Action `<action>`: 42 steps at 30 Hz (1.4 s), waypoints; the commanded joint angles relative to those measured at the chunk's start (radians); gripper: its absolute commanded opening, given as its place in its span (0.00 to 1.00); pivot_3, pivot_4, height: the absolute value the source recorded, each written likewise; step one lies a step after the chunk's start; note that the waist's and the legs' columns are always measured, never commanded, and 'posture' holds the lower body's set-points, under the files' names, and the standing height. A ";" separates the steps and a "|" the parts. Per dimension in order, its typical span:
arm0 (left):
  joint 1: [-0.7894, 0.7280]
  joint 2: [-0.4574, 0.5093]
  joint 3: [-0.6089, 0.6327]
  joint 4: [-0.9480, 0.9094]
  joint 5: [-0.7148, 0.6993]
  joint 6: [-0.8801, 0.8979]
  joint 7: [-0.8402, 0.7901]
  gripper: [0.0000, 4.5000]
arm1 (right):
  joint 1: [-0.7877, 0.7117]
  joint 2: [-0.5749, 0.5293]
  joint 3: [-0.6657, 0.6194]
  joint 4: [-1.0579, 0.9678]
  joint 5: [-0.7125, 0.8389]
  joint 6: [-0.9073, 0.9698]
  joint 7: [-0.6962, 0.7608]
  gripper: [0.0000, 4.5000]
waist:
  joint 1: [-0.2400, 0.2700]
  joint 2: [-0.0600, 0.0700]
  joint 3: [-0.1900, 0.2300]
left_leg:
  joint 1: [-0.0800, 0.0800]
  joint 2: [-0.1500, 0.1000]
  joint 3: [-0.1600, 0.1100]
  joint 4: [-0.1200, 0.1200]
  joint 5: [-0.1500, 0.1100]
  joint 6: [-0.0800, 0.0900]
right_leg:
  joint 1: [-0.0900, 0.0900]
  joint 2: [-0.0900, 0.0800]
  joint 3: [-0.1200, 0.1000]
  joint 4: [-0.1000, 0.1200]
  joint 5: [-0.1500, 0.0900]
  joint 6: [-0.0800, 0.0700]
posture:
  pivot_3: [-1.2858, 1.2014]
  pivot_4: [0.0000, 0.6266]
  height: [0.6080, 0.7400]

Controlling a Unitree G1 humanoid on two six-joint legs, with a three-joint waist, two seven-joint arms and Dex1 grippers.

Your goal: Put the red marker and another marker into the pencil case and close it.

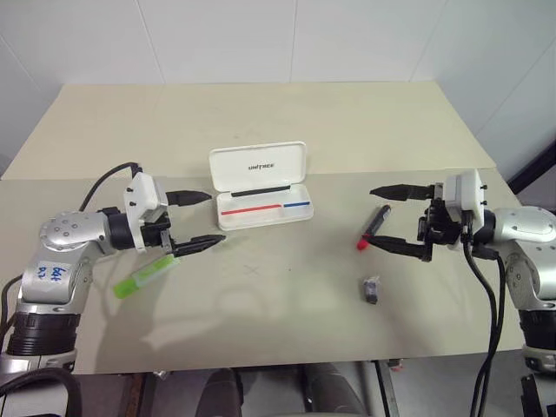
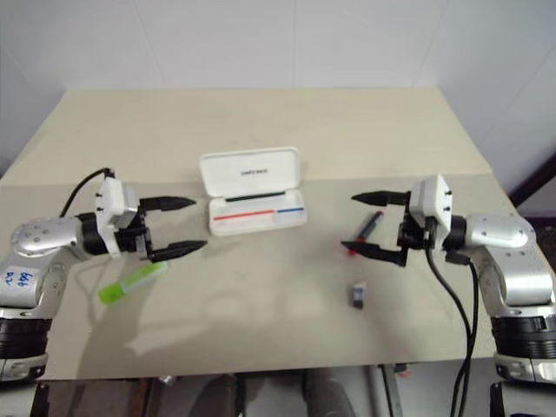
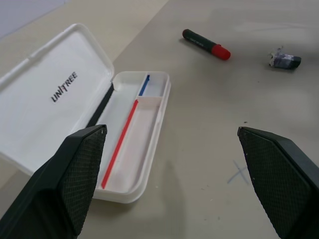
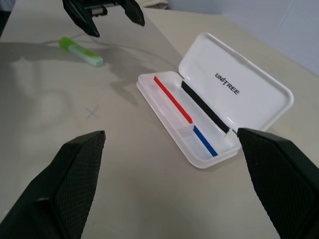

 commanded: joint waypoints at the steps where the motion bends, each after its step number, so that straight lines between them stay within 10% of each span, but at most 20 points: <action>1: -0.022 0.017 0.019 0.003 0.004 -0.016 0.005 0.99 | -0.036 0.008 -0.020 -0.001 0.019 -0.011 0.000 1.00 | -0.001 0.000 0.000 | 0.000 0.000 0.000 0.000 0.000 0.000 | 0.000 0.000 0.000 0.000 0.000 0.000 | 0.52 0.24 1.00; 16: -0.111 0.021 -0.014 0.100 0.041 -0.065 -0.025 0.99 | -0.059 0.055 0.050 -0.051 -0.016 0.026 -0.042 1.00 | -0.001 0.000 0.000 | 0.001 0.000 0.002 0.001 0.000 0.001 | 0.000 0.001 0.002 0.001 0.000 0.001 | 0.52 0.24 1.00; 22: -0.177 0.036 -0.070 0.203 0.101 -0.117 -0.089 0.65 | -0.080 0.127 0.098 -0.084 -0.027 0.018 -0.070 1.00 | 0.000 0.000 0.001 | 0.000 0.001 0.002 0.001 -0.001 0.001 | -0.001 0.002 0.002 0.001 0.000 0.001 | 0.52 0.24 1.00; 42: -0.484 -0.111 -0.374 0.601 0.425 -0.330 -0.173 0.65 | -0.095 0.218 0.163 -0.157 -0.031 0.015 -0.089 1.00 | 0.000 0.000 0.001 | 0.000 0.001 0.003 0.002 -0.001 0.002 | -0.001 0.002 0.003 0.002 0.001 0.001 | 0.52 0.24 1.00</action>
